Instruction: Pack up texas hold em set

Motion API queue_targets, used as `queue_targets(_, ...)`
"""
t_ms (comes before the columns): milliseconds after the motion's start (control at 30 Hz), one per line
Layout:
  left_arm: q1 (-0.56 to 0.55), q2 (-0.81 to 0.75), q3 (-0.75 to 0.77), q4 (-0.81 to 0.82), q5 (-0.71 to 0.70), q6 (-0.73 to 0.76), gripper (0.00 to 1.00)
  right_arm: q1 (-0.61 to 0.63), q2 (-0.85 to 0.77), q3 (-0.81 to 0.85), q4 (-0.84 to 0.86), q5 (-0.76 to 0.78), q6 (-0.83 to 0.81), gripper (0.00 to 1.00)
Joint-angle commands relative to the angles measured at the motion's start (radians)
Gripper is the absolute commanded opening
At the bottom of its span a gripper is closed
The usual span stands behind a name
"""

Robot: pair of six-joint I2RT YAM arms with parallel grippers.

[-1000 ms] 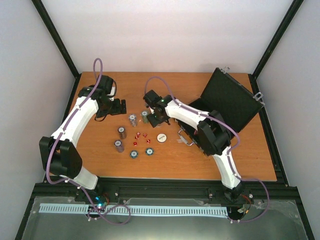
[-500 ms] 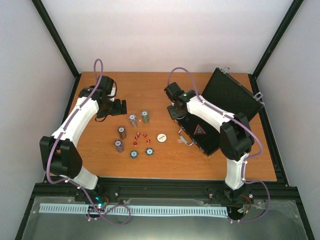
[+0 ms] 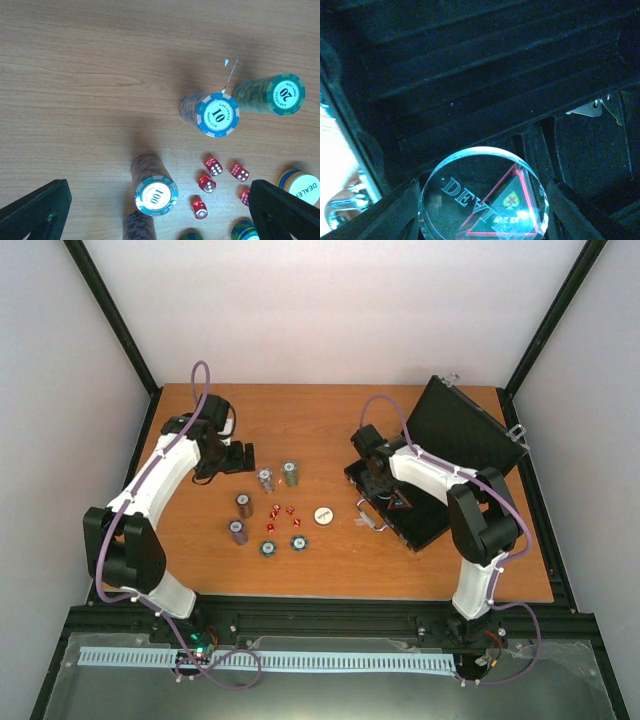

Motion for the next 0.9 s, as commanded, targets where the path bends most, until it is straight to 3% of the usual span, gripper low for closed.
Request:
queue_targets(0,-0.004,0.017,-0.001,0.016,0.016,0.002,1.00,-0.013,-0.043,-0.031,0.038,0.052,0.017,0.48)
queue_targets(233,-0.004,0.035,0.007,0.020,0.024,0.000,1.00,-0.016,-0.050,-0.076,0.048,0.043,0.035,0.53)
queue_targets(400,-0.004,0.042,0.010,0.023,0.029,0.001,1.00,-0.016,-0.044,-0.079,0.045,0.046,0.047,0.75)
queue_targets(633,-0.004,0.047,0.014,0.026,0.030,0.002,1.00,-0.017,-0.044,-0.045,0.033,0.038,0.043,0.83)
queue_targets(767,-0.004,0.046,0.018,0.023,0.029,0.003,1.00,-0.017,-0.067,-0.019,0.020,0.019,0.048,0.96)
queue_targets(867,-0.004,0.046,0.022,0.023,0.028,0.005,1.00,-0.017,-0.090,0.009,0.005,-0.031,0.042,1.00)
